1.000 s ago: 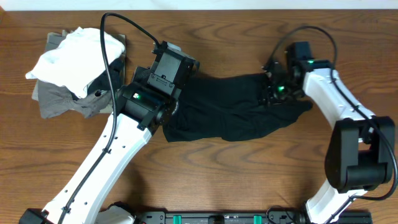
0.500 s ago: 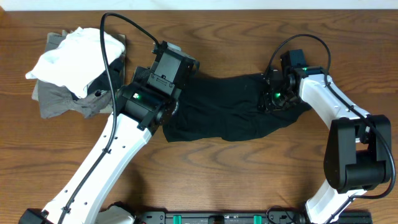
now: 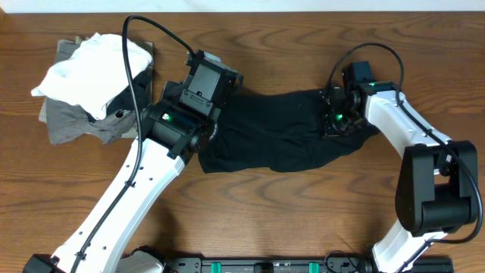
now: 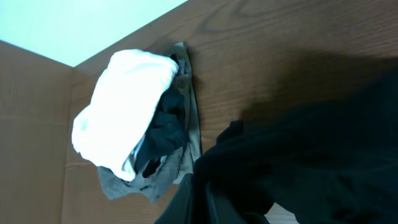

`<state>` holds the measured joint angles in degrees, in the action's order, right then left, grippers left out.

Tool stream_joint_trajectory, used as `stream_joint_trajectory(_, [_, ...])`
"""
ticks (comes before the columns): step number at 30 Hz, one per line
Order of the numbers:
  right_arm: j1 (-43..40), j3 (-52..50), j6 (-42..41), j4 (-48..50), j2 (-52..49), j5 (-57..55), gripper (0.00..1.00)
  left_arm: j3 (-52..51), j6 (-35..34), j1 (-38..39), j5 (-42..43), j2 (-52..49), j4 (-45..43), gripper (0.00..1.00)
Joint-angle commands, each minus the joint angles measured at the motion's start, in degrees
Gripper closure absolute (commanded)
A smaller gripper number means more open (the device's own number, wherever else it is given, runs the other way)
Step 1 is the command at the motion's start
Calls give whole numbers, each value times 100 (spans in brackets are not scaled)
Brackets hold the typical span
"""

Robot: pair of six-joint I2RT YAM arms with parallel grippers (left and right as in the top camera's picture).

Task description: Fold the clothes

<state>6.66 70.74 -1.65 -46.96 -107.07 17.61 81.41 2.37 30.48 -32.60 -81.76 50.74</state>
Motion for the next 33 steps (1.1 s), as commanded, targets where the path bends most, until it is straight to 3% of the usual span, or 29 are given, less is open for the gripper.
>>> stream_joint_trajectory(1, [-212, 179, -133, -22, 684, 175, 99, 114, 166, -31, -175, 66, -68, 94])
stream_joint_trajectory(7, [-896, 466, -533, -2, 1963, 188, 99, 114, 190, -31, -173, 79, -85, 94])
stream_joint_trajectory(10, [-1397, 535, -1360, -179, 2487, -210, 99, 160, 197, -22, -166, 133, -85, 94])
stream_joint_trajectory(16, [-2465, 614, -1657, -173, 3303, 76, 99, 503, 732, 273, 155, 529, -37, 94])
stream_joint_trajectory(21, [-3211, 979, -1589, -267, 3864, 1274, 99, 1508, 901, 907, 393, 872, 313, 94])
stream_joint_trajectory(33, [-3563, 3051, -1351, -1626, 4492, 1191, 99, 4146, 1349, 2284, 363, 879, 1943, 94])
